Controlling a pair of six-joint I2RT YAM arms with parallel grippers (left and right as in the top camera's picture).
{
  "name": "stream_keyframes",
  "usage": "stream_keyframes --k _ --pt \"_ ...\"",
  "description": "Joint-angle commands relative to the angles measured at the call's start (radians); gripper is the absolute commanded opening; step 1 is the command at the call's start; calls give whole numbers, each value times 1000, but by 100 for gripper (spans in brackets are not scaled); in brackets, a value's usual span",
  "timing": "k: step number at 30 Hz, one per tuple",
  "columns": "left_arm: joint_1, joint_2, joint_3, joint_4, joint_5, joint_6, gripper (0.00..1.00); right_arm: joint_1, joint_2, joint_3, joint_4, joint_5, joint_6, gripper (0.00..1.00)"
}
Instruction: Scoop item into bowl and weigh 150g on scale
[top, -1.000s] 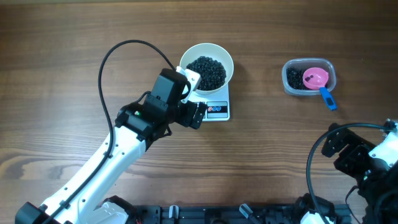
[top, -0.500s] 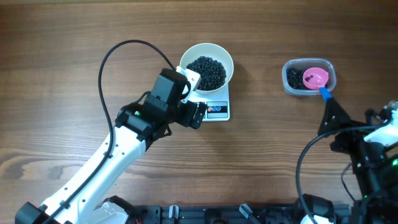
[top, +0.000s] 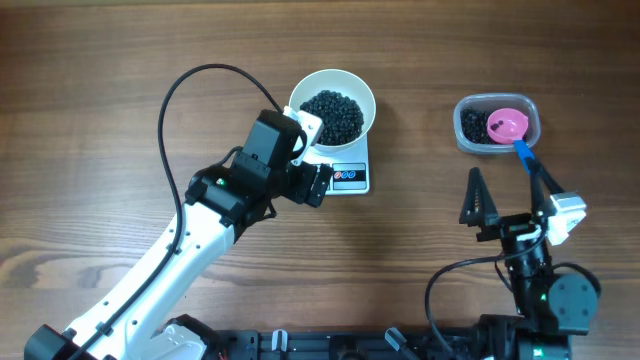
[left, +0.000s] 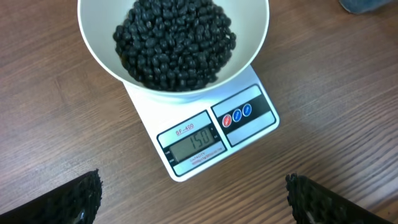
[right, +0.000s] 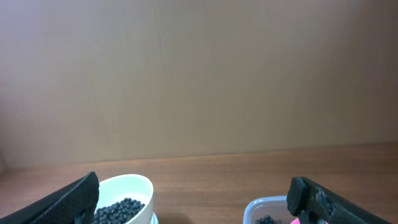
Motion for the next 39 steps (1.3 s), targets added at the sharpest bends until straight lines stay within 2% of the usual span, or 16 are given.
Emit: stream_keyframes --k 1,5,10,16,22,24,30,39 --pt "1 2 -6 0 8 16 100 6 -63 -75 39 22 -10 100" --pt "1 2 -6 0 8 16 100 6 -148 -159 100 15 -42 100" --pt "1 2 -6 0 8 16 100 62 -147 -197 135 23 -138 100" --pt "1 2 -6 0 8 16 100 60 -147 -197 34 61 -157 100" --pt "1 2 -6 0 8 16 100 47 -147 -197 -93 104 -83 100" --pt "1 2 -6 0 8 16 100 47 -147 -197 -96 146 -91 100" --pt "1 2 -6 0 8 16 100 47 -147 -197 -99 147 -237 100" --pt "1 2 -6 0 8 16 100 47 -147 -197 -98 141 -215 100"
